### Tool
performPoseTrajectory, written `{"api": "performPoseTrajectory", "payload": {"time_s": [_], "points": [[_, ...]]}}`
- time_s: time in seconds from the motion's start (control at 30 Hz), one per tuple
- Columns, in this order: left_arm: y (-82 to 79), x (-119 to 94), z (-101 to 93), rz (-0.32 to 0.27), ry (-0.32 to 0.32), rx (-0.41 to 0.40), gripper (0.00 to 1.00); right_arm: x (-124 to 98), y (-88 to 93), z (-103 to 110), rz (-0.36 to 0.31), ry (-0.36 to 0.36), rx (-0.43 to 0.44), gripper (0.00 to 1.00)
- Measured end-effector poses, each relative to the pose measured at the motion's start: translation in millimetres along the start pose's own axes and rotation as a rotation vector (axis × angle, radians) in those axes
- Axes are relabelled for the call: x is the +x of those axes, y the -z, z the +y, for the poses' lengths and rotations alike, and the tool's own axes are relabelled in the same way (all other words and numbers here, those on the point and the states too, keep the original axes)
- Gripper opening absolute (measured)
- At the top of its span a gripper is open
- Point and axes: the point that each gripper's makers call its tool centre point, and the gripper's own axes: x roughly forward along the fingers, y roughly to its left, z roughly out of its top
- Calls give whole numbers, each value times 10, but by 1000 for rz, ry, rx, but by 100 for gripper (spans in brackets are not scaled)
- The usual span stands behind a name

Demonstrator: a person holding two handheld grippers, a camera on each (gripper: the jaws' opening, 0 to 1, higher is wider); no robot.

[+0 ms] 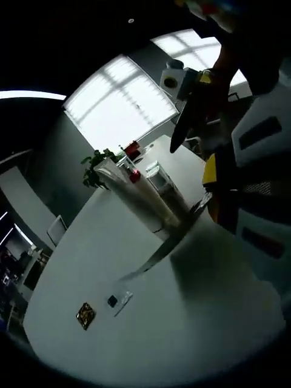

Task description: Arrange the skincare products in the storage area until every visible bottle or jar stands upright without overlapping.

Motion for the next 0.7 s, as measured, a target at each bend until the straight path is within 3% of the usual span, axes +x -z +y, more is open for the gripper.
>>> {"api": "performPoseTrajectory", "payload": {"time_s": [0.37, 0.57, 0.63, 0.7], "points": [[77, 82, 155, 33, -29, -3, 0, -101, 24, -171, -3, 57, 18, 100], [236, 45, 417, 108, -131, -8, 0, -143, 28, -232, -8, 75, 26, 100], [257, 40, 522, 115, -158, 31, 0, -153, 25, -244, -12, 80, 29, 100], [273, 64, 508, 121, -170, 54, 0, -161, 31, -261, -11, 84, 33, 100]]}}
